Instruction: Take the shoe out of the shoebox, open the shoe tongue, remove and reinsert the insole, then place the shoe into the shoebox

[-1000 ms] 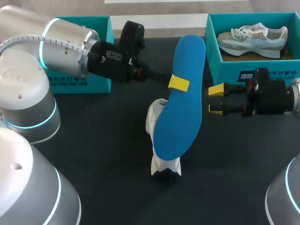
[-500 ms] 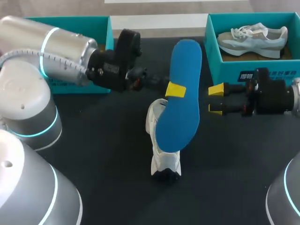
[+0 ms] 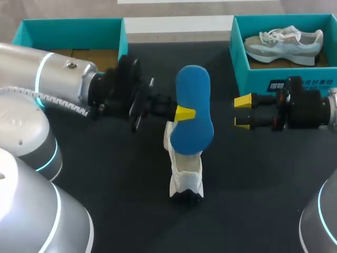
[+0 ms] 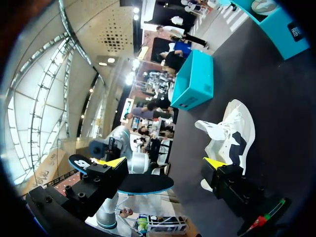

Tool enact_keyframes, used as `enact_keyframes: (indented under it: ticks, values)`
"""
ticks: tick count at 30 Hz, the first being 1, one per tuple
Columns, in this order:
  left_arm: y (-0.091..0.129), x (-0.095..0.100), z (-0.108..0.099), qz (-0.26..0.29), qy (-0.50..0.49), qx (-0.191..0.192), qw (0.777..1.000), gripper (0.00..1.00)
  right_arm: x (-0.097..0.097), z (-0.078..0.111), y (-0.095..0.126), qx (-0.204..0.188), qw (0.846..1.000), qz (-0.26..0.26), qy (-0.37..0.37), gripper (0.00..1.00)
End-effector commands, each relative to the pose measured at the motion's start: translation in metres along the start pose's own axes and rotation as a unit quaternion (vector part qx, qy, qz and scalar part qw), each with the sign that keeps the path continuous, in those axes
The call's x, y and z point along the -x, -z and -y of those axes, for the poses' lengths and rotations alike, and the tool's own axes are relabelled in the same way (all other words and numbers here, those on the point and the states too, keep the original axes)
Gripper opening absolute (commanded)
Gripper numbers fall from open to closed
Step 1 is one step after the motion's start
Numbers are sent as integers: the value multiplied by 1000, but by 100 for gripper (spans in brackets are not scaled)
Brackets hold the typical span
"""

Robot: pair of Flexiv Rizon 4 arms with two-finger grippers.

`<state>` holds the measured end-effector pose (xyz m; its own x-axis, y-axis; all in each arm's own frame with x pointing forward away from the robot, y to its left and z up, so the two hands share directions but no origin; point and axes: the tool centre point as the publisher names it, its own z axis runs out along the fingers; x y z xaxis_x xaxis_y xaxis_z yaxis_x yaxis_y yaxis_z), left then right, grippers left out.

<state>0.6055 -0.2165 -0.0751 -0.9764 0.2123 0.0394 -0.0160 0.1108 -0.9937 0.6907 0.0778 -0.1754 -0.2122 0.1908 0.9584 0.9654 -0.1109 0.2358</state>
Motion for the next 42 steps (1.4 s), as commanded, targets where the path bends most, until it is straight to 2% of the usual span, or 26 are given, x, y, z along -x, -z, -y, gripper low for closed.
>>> enact_keyframes:
  ticks: [1,4,6,30,34,36,42]
  values:
    - [9,-5,-4,51,-368,-12,928,0,0,0,-2,1,1000,1,-1,100]
    - [10,-2,-1,85,-394,-47,914,0,0,0,-2,1,1000,1,-1,100]
    - [11,1,1,102,-376,-53,920,0,0,0,-2,1,1000,1,-1,100]
    - [11,1,1,102,-376,-53,920,0,0,0,-2,1,1000,1,-1,100]
    - [13,0,0,105,-428,-43,897,0,0,0,-2,1,1000,1,-1,100]
    - [14,-1,0,106,-436,-42,893,0,0,0,-2,1,1000,1,-1,100]
    - [18,2,-8,108,-517,-32,849,0,0,0,-2,1,1000,1,-1,100]
